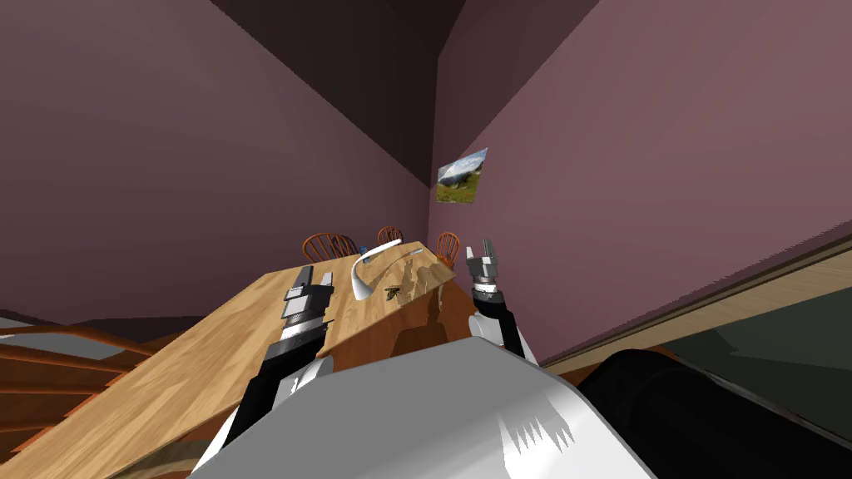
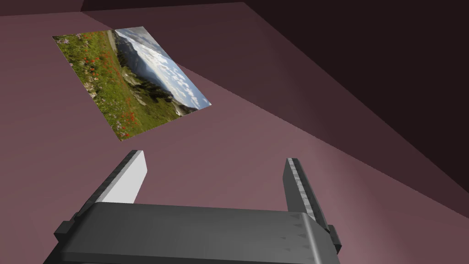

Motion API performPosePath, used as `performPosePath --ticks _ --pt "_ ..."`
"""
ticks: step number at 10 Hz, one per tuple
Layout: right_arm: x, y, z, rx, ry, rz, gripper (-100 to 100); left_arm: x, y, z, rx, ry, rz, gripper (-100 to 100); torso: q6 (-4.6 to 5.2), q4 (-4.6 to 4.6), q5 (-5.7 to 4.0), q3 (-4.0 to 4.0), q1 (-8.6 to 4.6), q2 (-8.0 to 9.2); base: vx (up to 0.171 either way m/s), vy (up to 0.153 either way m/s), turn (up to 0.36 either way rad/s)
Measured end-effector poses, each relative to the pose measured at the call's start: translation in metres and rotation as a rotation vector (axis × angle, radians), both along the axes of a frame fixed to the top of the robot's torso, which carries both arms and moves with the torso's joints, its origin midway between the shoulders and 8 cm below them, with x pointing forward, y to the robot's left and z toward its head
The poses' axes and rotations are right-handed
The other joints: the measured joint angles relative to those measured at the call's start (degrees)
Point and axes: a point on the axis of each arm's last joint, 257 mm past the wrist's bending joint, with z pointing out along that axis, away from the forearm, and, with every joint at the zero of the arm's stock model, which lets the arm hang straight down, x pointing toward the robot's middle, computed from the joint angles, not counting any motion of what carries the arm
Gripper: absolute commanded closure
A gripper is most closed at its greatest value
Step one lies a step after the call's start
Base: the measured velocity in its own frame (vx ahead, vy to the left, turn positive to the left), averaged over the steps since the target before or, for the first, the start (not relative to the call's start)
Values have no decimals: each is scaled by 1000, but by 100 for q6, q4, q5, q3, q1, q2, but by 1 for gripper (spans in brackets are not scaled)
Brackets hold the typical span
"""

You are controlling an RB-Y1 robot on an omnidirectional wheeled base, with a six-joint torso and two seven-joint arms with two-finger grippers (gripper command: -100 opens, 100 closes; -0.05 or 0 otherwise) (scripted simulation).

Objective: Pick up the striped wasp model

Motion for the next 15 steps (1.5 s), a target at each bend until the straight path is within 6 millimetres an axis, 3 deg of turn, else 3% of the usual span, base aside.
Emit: performPosePath --ticks 5,15 --pt "0 0 0 0 0 0 0 20 9 -38 8 136 -62 -100 1 -1 -13 -3 -55 -5 8 -139 -44" --pt "0 0 0 0 0 0 0 49 49 -127 -145 409 -68 -100 -1 -2 -12 -4 -46 -7 15 -114 -35"
